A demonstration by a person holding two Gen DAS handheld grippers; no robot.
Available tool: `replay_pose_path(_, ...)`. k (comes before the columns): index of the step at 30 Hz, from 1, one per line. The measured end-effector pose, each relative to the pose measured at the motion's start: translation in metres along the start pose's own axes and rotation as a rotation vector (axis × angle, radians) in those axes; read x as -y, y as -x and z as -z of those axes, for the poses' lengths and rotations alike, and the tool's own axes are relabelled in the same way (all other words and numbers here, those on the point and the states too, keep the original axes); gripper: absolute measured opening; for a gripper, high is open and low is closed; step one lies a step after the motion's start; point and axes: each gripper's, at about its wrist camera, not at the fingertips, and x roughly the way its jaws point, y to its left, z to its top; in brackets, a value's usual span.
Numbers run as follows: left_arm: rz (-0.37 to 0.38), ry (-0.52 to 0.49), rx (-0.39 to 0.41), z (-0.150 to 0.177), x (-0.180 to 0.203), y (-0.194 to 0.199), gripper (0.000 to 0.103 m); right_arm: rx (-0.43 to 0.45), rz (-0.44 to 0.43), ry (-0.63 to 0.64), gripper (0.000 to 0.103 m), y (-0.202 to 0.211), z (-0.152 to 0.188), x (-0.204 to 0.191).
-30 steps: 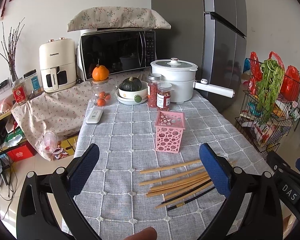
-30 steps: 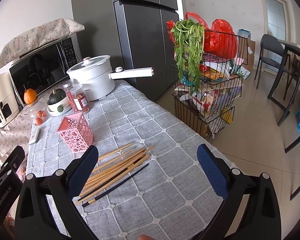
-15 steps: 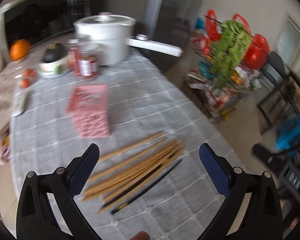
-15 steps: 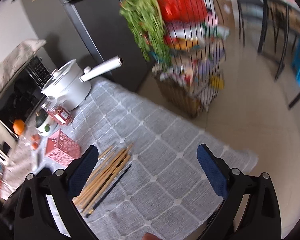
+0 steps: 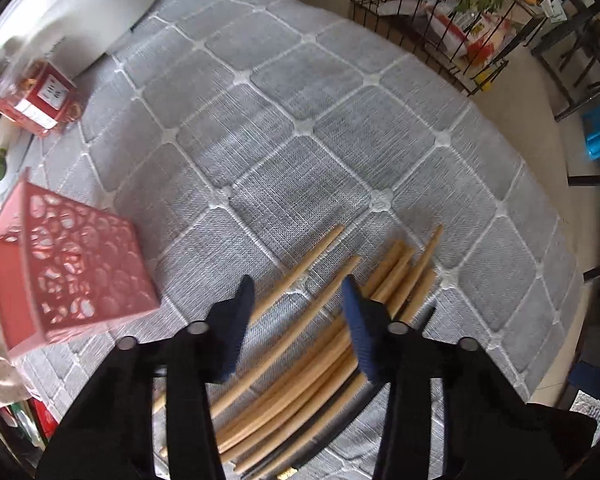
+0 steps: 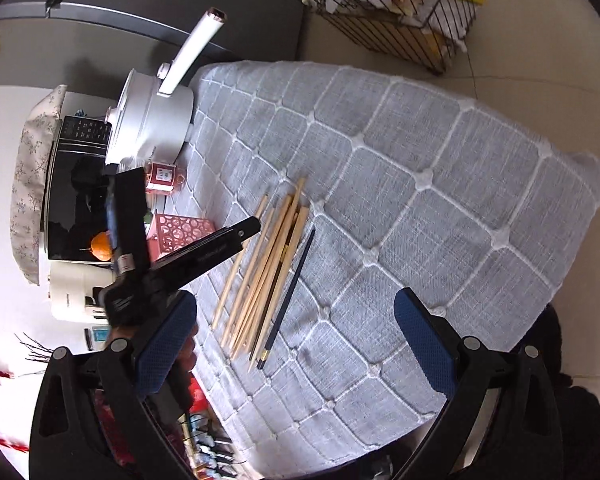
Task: Organize utensils
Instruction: 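Lower the left tool and grasp a wooden chopstick while the right tool grasps the black chopstick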
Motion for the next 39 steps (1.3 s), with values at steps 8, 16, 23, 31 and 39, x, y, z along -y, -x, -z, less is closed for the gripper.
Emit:
replay_pose_path(8, -0.025, -0.026, 0.002, 0.002, -0.004, -0.007, 0.014, 0.007, 0.016, 0.003, 0.096, 0.002, 0.0, 0.001)
replay_pose_path(16, -0.041, -0.025, 0.136, 0.023, -0.012, -0.003, 0.021, -0.087, 0.068, -0.066, 0.096, -0.035, -0.005, 0.017)
replay_pose_path(23, -0.019, 0.055, 0.284, 0.061, -0.018, 0.033, 0.009, -0.049, 0.104, -0.07, 0.095, -0.053, -0.008, 0.015)
replay_pose_path(31, 0.026, 0.107, 0.618, 0.15, -0.027, 0.174, 0.007, -0.08, 0.174, 0.045, 0.045, -0.092, -0.005, -0.017)
replay_pose_path(39, 0.073, 0.152, 0.827, 0.212, -0.033, 0.233, 0.005, -0.065, 0.256, 0.08, 0.019, -0.121, -0.004, -0.032)
